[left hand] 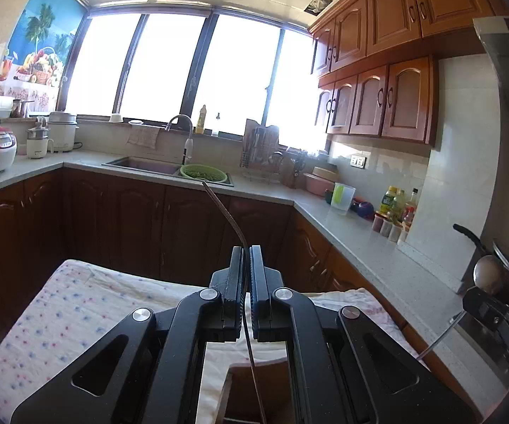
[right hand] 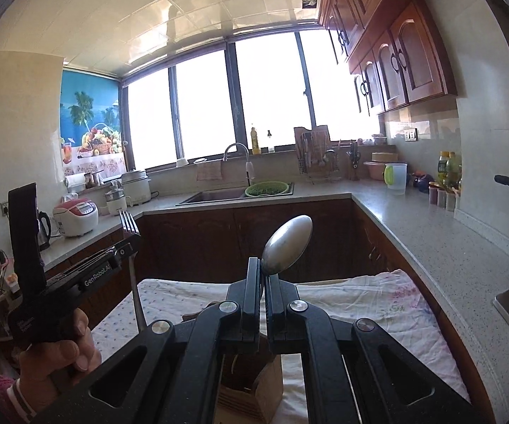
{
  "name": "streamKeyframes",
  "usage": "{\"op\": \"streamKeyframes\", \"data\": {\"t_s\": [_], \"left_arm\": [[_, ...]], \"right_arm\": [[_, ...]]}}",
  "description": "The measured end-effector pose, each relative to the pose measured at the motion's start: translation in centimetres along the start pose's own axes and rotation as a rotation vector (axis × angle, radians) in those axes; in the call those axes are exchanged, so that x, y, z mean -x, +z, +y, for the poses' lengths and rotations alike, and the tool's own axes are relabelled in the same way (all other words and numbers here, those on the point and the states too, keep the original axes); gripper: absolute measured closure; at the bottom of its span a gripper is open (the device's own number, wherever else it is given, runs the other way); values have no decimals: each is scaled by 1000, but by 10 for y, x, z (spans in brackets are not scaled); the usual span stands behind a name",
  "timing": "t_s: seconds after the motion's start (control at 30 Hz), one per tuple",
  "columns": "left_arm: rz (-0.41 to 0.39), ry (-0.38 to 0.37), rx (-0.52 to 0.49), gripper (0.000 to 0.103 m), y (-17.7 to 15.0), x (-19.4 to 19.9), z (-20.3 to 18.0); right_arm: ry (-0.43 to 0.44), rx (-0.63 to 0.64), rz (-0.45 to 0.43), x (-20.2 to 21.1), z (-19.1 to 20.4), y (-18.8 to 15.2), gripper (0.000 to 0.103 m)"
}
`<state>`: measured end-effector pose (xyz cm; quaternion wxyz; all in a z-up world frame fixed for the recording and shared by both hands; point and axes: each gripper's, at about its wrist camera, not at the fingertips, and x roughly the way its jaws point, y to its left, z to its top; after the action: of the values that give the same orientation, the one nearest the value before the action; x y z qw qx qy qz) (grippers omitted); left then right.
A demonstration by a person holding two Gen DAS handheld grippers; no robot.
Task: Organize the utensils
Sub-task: 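Lift the fork with the left tool while the right tool carries the spoon into the wooden holder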
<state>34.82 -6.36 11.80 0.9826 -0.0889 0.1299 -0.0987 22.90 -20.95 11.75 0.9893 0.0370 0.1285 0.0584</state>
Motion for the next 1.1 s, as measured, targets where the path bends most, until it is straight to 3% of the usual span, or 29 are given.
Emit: {"op": "streamKeyframes", "data": {"t_s": [0.4,0.97,1.1], "left_arm": [[17,-19,-51,100,-45,-6,6],[184,-86,-55,98,-83,7,12],[190,-84,-59,97,-83,8,10]], "right_arm": [[32,-13,77,-40,-1,-33,101],[64,-55,214,-65,-9,-57,101],[72,-74,227,-66,-11,-59,101]]}}
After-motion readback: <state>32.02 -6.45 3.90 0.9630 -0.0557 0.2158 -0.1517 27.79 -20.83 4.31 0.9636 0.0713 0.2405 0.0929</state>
